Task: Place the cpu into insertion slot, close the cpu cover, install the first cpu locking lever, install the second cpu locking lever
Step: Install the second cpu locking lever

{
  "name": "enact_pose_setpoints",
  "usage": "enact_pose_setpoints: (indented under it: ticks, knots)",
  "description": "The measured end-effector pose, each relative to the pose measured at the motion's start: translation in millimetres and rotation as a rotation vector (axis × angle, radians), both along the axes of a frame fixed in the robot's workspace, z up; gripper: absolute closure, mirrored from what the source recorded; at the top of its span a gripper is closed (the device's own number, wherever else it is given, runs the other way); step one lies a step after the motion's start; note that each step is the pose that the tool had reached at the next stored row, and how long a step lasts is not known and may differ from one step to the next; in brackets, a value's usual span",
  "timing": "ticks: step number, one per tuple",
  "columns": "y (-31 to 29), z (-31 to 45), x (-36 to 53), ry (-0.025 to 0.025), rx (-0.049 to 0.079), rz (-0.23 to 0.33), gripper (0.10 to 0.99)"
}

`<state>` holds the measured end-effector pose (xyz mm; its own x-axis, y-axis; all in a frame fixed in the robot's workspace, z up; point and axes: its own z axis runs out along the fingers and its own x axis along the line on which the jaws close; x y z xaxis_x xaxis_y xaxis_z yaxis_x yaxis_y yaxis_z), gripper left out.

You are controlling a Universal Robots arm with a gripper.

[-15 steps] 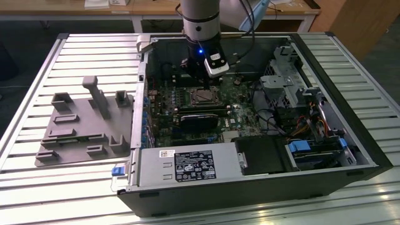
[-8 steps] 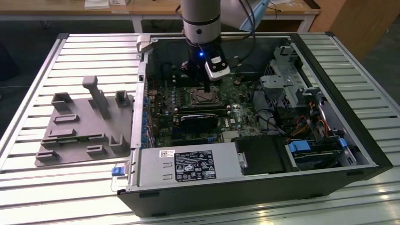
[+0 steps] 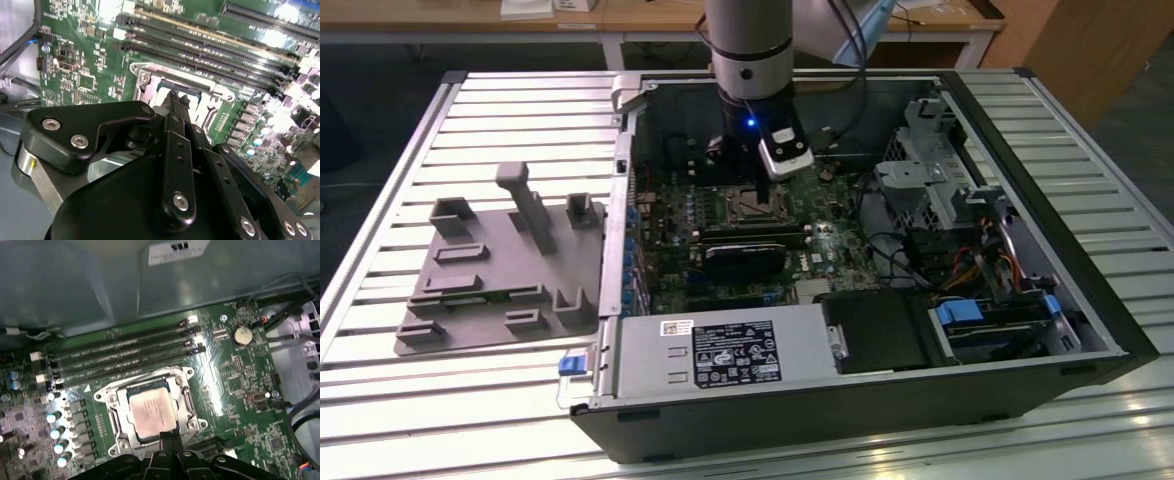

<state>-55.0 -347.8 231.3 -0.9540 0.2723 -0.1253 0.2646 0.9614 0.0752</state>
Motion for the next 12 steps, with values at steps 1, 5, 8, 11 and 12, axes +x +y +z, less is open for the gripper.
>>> enact_pose_setpoints:
  ticks: [1,5,8,11,12]
  knots:
    - [-1.7,0.0,0.0,0.0001,0.000,0.000,0.984]
    - [-8.4,0.0,0.0,0.0001,0.000,0.000,0.984]
    - [-13.3,0.1,0.0,0.0001,0.000,0.000,0.984]
    - [-18.1,0.0,0.0,0.0001,0.000,0.000,0.984]
    - [-20.0,0.0,0.0,0.0001,0.000,0.000,0.984]
